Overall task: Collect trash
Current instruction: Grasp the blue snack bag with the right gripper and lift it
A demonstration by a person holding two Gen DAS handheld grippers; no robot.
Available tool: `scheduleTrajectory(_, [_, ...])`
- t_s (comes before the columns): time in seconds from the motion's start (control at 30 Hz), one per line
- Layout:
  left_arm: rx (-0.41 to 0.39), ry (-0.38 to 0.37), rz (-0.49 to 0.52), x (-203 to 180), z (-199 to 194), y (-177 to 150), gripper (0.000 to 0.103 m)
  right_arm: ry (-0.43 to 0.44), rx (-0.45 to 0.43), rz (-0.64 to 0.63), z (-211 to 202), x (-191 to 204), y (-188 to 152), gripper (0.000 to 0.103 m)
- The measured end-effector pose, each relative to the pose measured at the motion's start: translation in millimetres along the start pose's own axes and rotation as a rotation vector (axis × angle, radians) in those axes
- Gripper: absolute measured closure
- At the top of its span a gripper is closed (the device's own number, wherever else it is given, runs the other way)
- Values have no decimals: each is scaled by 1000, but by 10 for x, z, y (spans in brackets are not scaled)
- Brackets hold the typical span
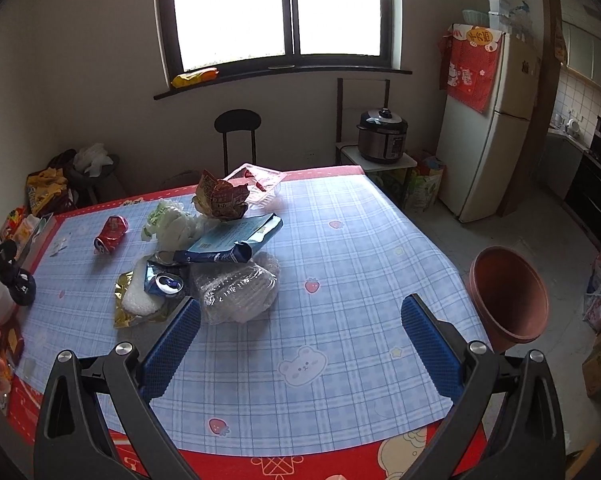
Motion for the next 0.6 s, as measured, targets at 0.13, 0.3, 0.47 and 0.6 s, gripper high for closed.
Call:
scheduleTrajectory(0.13, [49,25,-48,224,132,-244,5,16,61,-45,401,102,-147,5])
scheduleTrajectory(0.3, [84,74,-44,371,245,-473,5,119,158,7,843,280,-204,5])
scheduleTrajectory(0.47, [100,90,-66,480,410,-543,6,216,164,130,1382,369,-31,5])
scheduleTrajectory(0.6, [90,103,-71,552,571,-534,6,212,221,178,1972,360,-72,6])
Point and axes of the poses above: each gripper's, at about its wrist camera, not at the fingertips, and z roughly the way its jaws point, x to its left, y to its top, the point moved 10 cm from there along z, roughly the way its jaws point, and after that the axes turned 15 degrees about -x, right-handed, at the moved point
